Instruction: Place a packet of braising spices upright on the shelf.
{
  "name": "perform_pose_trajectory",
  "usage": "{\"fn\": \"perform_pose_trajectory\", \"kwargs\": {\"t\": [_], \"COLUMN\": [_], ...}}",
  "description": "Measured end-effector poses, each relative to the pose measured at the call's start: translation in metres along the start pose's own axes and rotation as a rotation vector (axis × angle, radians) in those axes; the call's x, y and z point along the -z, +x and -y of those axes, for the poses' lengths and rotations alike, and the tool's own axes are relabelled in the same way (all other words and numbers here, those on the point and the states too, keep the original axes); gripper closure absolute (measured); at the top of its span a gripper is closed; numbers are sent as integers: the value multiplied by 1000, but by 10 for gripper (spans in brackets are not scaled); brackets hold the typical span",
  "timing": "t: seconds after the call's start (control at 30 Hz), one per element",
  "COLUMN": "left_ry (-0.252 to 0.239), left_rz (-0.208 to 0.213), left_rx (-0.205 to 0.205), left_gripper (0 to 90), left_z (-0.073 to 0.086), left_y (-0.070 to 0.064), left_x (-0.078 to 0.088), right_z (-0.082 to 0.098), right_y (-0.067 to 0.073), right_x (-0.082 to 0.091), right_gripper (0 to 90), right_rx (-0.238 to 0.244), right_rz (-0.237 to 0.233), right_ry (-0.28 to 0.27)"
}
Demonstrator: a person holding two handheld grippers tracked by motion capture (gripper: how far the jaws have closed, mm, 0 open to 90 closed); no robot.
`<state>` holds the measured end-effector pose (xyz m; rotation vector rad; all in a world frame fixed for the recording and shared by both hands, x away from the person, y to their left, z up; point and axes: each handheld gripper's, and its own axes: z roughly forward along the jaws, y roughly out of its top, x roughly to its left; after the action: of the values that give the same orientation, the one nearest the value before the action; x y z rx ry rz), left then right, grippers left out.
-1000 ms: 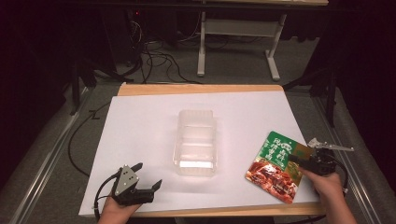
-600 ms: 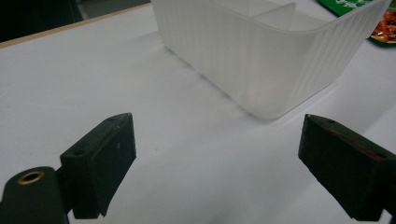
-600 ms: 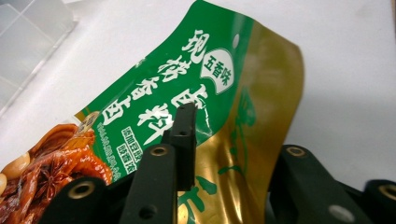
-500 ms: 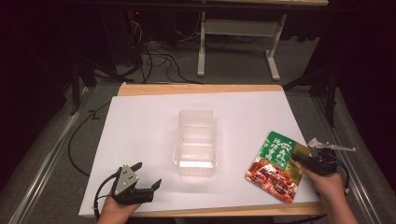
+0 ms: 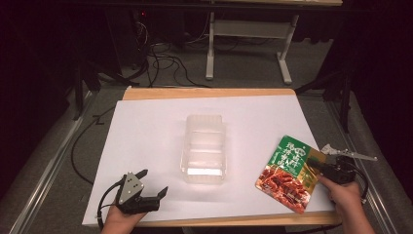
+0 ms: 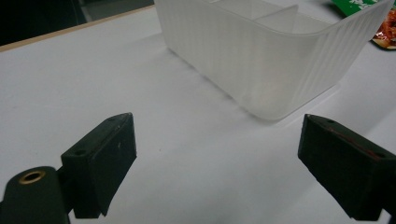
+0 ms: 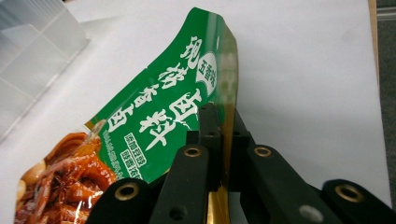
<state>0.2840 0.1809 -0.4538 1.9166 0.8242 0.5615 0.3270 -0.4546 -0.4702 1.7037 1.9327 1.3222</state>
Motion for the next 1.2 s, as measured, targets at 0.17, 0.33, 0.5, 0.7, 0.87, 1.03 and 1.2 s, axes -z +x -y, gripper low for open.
{"fn": "perform_pose_trajectory", "kwargs": {"t": [0.17,0.33,0.5,0.7,0.87,1.03,1.2], "left_ry": [1,1,-3,-3,-6,-11,-15], "left_rz": [-2,-2,-5,-6,-8,-8,-9], "left_rx": [-1,-1,2,2,2,2,3], "left_gripper": [119,119,120,120,121,121,121], "left_z": [0,0,0,0,0,0,0], "left_y": [0,-1,0,0,0,0,0], "left_x": [-1,-1,0,0,0,0,1], "right_z": [-4,-8,-13,-20,-26,-32,-37], "right_y": [6,15,27,43,57,71,87], "right_x": [8,17,26,36,45,51,58], "right_gripper": [900,900,900,900,900,900,900], "right_rx": [18,46,91,137,169,209,246], "right_rz": [-13,-29,-53,-76,-95,-106,-114], "right_ry": [-38,-81,-120,-168,-218,-252,-303]}}
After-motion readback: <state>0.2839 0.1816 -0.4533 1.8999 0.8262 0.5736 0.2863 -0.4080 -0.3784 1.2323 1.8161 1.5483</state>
